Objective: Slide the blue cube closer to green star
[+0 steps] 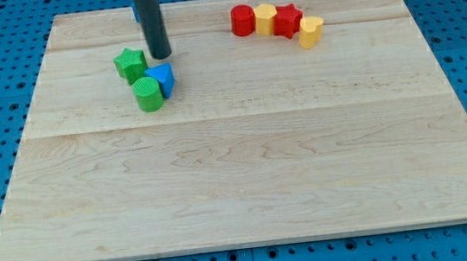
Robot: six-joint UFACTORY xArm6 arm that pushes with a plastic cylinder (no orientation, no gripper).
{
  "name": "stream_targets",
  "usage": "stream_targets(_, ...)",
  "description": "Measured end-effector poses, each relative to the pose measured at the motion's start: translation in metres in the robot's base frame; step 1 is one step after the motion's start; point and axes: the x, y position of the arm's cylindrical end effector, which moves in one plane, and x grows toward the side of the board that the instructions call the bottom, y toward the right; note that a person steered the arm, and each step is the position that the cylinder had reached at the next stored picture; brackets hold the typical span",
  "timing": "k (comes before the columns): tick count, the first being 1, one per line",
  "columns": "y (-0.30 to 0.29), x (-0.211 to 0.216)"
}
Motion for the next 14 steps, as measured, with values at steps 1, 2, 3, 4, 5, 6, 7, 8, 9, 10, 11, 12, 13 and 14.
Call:
stream_targets(1,0.013,-0.059)
stream_targets(2,0.015,-0.101)
stream_targets(3,-0.002,-0.103)
stream_targets(4,-0.079,-0.077)
stream_targets(5,-0.114,-0.019)
stream_targets(6,-0.204,-0.018)
stream_targets(7,-0.211,-0.103)
stream_targets(8,-0.176,-0.102)
stream_targets(9,-0.078,-0.085)
stream_targets(10,-0.044,-0.073)
stream_targets(11,-0.033,-0.076)
stream_targets(12,-0.017,-0.064)
stream_targets(13,-0.014,-0.001)
stream_targets(14,-0.013,0.012)
